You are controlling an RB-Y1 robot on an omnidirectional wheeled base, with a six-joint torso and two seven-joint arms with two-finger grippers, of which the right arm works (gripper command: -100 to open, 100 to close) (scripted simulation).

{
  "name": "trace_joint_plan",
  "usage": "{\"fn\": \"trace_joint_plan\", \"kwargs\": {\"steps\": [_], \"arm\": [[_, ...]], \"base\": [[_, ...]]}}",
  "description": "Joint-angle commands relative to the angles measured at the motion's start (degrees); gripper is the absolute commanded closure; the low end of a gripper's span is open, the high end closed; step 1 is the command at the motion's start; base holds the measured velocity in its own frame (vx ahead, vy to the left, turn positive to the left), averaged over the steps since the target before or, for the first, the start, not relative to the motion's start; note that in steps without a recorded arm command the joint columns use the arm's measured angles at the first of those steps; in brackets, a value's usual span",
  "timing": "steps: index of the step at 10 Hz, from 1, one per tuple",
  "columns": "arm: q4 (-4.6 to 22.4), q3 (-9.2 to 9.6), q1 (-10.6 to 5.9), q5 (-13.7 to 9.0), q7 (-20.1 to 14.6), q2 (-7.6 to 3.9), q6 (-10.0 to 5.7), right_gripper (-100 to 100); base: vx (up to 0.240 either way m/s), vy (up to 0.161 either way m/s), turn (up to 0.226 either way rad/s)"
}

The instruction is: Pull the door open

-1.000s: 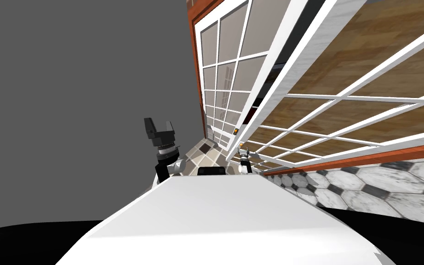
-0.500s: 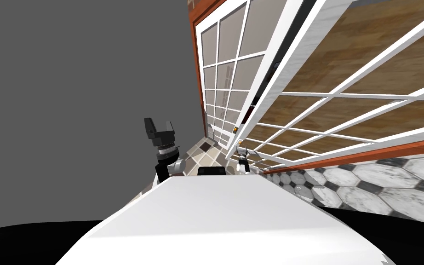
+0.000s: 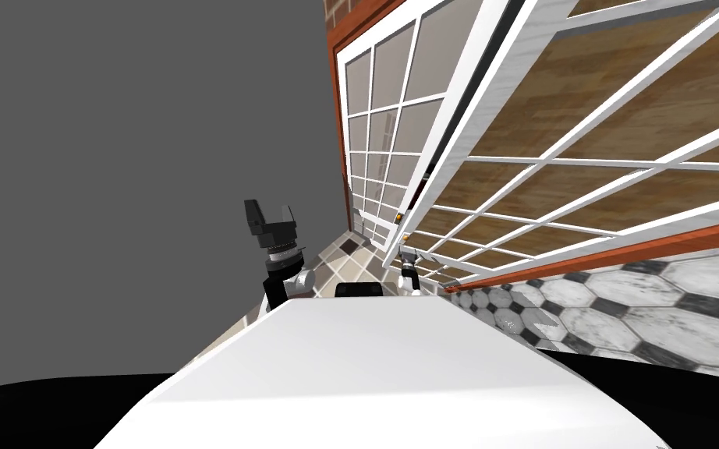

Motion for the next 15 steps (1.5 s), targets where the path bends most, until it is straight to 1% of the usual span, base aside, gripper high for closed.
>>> {"fn": "trace_joint_plan", "kwargs": {"steps": [1,4,5,6,7,8,9,11,12,13,14,15], "arm": [[-1.10,0.30,0.28,-0.95,-2.18,0.44,0.38,-100],[-1.93,0.79,0.23,-2.32,-5.39,1.09,0.62,-100],[-1.67,0.67,0.20,-2.01,-4.55,0.97,0.52,-100],[-1.37,0.51,0.72,-2.29,-6.01,-0.12,0.23,-100],[-1.37,0.51,0.72,-2.29,-6.01,-0.12,0.23,-100],[-0.96,0.30,1.33,-2.56,-7.47,-1.45,-0.17,-100],[-0.65,0.14,1.79,-2.77,-8.56,-2.45,-0.46,-100],[-0.65,0.14,1.79,-2.77,-8.56,-2.45,-0.46,-100],[-0.06,-0.17,2.65,-3.16,-10.64,-4.35,-1.02,-100],[0.18,-0.29,2.99,-3.31,-11.47,-5.10,-1.24,-100],[0.33,-0.37,3.22,-3.41,-12.01,-5.59,-1.39,-100],[0.51,-0.26,2.94,-3.32,-11.92,-5.50,-1.33,-100]], "base": [[-0.079,-0.006,0.027],[-0.083,-0.012,0.020],[-0.028,-0.004,0.003],[0.139,0.002,0.086],[0.161,-0.003,0.044],[0.189,-0.006,0.085],[0.212,-0.032,0.136],[0.095,-0.017,0.013],[0.132,-0.001,0.107],[0.208,-0.004,0.145],[0.221,0.001,0.078],[0.094,0.000,0.011]]}}
